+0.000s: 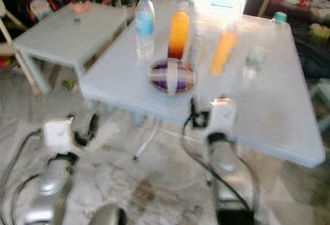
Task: Restocking fridge
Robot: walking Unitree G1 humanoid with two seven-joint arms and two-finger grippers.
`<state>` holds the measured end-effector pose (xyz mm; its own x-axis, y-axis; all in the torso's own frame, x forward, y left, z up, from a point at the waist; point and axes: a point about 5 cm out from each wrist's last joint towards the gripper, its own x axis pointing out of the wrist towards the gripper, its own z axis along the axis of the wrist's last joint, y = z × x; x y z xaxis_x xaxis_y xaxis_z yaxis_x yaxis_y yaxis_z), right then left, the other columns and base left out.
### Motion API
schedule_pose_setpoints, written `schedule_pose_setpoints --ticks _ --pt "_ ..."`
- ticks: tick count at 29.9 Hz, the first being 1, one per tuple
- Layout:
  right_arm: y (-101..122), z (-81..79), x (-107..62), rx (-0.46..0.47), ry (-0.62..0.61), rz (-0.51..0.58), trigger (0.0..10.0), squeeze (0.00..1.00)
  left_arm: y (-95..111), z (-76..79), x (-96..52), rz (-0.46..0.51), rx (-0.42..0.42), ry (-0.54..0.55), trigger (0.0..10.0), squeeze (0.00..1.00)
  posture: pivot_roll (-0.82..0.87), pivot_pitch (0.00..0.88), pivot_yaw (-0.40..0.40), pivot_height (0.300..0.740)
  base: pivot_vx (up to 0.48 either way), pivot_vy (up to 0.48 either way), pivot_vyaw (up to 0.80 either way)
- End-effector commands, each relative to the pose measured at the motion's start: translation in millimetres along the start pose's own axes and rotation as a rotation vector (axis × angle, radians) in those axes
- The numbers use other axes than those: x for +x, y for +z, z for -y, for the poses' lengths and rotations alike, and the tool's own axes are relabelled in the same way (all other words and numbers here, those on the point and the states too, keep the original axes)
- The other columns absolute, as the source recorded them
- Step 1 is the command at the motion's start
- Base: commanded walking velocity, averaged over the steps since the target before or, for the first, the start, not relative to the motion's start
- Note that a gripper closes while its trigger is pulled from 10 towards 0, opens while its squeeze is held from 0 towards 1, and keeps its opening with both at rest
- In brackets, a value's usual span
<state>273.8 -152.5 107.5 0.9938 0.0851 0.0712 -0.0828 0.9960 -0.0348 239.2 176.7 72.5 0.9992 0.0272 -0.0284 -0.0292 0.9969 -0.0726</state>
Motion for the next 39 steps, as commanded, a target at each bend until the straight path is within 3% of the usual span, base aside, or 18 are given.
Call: schedule_pose_setpoints --ticks 1,6,17,22,27,31,39 --pt "-2 12.0 -2.5 -0.011 -0.034 -0.008 10.0 0.0 2 8.5 2.4 0.009 -0.016 -0.022 10.0 0.0 0.05 0.054 -0.025 0.74 0.251 0.409 0.0" --pt "-2 10.9 -2.2 -0.006 -0.032 -0.007 10.0 0.0 5 8.7 2.9 0.029 0.013 -0.026 10.0 0.0 0.05 0.053 -0.025 0.74 0.096 0.418 0.0" --pt "-5 9.1 -0.7 0.03 -0.039 -0.02 10.0 0.0 7 4.5 4.9 0.034 0.022 -0.019 10.0 0.0 0.06 0.058 -0.024 0.74 0.0 0.0 0.0" --pt "-3 7.5 8.0 0.05 -0.046 -0.015 10.0 0.0 7 4.1 4.4 0.034 0.029 -0.018 10.0 0.0 0.07 0.066 -0.023 0.74 0.0 0.0 -0.59" --pt "11 3.5 27.0 0.065 -0.034 0.024 10.0 0.0 5 3.3 2.1 0.025 0.034 -0.022 10.0 0.0 0.08 0.068 -0.023 0.74 0.0 0.0 0.0" --pt "11 0.1 35.5 0.12 -0.049 0.001 10.0 0.0 6 3.3 2.1 0.026 0.038 -0.023 10.0 0.0 0.09 0.072 -0.025 0.74 0.0 0.0 0.0" --pt "3 -22.4 49.4 0.222 -0.023 -0.072 10.0 0.0 7 6.6 2.5 0.027 0.043 -0.033 10.0 0.0 0.09 0.082 -0.021 0.74 0.0 0.0 0.0"
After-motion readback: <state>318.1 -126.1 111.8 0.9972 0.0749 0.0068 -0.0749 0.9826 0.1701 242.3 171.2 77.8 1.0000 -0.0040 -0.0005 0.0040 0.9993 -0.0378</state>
